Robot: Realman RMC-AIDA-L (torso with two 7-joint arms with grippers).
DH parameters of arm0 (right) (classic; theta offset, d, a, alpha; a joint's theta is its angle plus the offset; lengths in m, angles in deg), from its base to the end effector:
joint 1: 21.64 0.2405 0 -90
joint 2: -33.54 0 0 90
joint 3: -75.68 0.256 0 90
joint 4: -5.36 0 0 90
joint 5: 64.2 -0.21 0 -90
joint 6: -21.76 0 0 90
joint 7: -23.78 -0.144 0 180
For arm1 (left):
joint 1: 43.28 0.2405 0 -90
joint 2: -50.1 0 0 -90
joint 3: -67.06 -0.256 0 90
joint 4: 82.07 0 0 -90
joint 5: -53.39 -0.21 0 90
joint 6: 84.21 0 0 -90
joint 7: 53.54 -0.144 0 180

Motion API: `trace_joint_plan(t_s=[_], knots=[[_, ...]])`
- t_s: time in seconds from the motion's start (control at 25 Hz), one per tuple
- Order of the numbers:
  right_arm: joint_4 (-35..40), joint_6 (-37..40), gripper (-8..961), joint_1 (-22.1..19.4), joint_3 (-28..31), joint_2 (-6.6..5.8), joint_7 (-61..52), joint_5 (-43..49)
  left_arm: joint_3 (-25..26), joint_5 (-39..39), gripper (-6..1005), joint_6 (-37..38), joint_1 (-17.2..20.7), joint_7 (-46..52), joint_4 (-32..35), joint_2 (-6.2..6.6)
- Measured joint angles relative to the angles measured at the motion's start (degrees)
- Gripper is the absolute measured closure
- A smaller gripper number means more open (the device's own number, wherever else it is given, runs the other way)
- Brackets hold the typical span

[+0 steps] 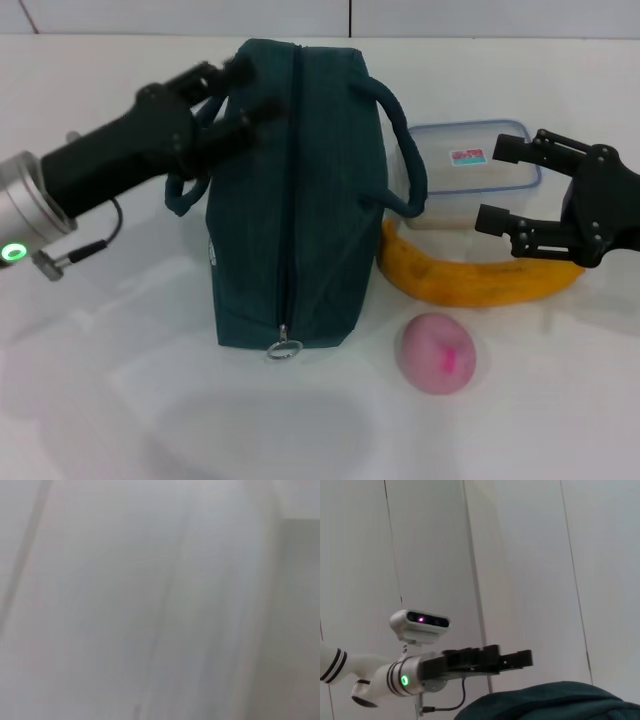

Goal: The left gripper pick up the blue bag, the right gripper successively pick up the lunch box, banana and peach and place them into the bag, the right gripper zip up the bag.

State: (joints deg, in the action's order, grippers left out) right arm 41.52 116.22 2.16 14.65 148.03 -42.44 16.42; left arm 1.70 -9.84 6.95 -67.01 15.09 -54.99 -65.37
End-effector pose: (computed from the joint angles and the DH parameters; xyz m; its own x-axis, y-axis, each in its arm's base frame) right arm 0.2376 0.3100 0.0208 0.6989 -0.0627 -0.7124 -0.2627 -0.9490 -0.1742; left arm -0.2414 0.3156 0.0155 0.4710 0.1664 0.8663 0.4916 -0.8650 -0.1011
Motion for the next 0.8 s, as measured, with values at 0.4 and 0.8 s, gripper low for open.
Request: trace_joint_plan(t_s=[0.4, 0.8], knots=[[-0.38, 0.24, 84, -1.44, 0.04, 0.14, 0.57, -0.25, 0.90, -1.13, 361, -8.81, 0.56, 0.93, 0.21, -1.09], [-0.34, 0.29, 84, -1.98, 0.04, 0.04, 0.59, -0.37, 1.18, -0.17, 378, -9.21, 1.27, -0.66, 0.25, -2.16]])
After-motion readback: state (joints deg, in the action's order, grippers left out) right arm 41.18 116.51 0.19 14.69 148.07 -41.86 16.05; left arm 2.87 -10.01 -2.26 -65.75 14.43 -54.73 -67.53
